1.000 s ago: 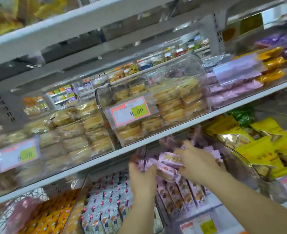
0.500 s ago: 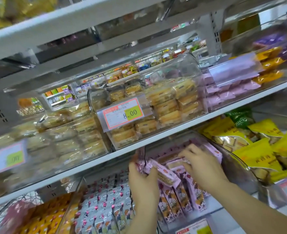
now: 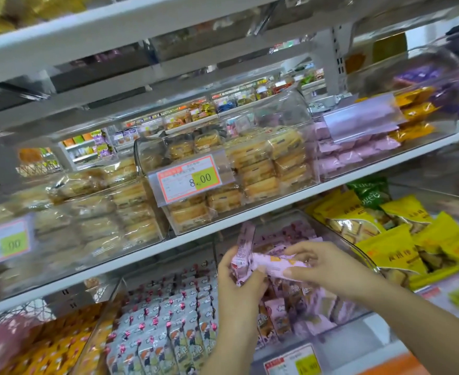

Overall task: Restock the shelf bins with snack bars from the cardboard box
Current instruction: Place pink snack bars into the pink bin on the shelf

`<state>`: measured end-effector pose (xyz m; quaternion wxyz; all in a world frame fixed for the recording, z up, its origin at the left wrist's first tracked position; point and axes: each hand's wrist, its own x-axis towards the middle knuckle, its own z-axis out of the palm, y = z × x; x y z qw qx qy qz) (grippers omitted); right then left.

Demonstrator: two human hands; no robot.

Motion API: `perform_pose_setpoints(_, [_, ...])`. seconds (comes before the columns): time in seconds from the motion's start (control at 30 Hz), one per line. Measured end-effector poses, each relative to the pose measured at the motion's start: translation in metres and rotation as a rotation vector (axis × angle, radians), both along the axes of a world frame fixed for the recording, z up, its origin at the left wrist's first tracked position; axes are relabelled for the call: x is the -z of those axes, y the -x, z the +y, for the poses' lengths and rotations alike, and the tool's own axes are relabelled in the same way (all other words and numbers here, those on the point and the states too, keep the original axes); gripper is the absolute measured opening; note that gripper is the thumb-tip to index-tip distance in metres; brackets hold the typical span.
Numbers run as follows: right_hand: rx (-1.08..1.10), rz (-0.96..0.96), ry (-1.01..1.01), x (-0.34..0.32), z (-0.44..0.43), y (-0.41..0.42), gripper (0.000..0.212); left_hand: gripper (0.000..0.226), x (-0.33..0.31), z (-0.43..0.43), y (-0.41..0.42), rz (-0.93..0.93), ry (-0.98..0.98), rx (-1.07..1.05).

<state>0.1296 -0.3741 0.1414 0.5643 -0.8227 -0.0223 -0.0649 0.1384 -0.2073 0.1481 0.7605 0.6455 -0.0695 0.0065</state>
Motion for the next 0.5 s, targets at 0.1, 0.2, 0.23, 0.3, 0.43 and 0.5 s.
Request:
perform_pose_setpoints(0.1, [0.115,-0.104,0.288,-0.007,-0.019,0.006,0.044,0.014,0.002,0.006,0.001,-0.039,-0.138,0.011])
perform_pose_setpoints(0.2, [0.162,-0.155,0.43,-0.009,-0.029,0.009,0.039,0.004,0.004,0.011,0.001,-0.111,-0.242,-0.014])
perform_pose_setpoints(0.23, [0.158,-0.171,0.481,-0.007,-0.031,0.009,0.037,0.007,0.004,0.011,0.002,-0.127,-0.252,-0.004])
perform_pose_setpoints(0.3, [0.144,-0.176,0.574,-0.004,-0.035,0.009,0.036,0.013,0.003,0.01,0.003,-0.147,-0.262,0.006])
perform_pose_setpoints(0.43, [0.175,-0.148,0.63,-0.005,-0.039,0.012,0.031,0.025,0.005,0.011,0.0,-0.191,-0.304,-0.033])
perform_pose_setpoints(0.5, [0.145,-0.148,0.498,-0.01,-0.04,0.014,0.034,0.029,0.006,0.012,0.0,-0.216,-0.36,-0.035])
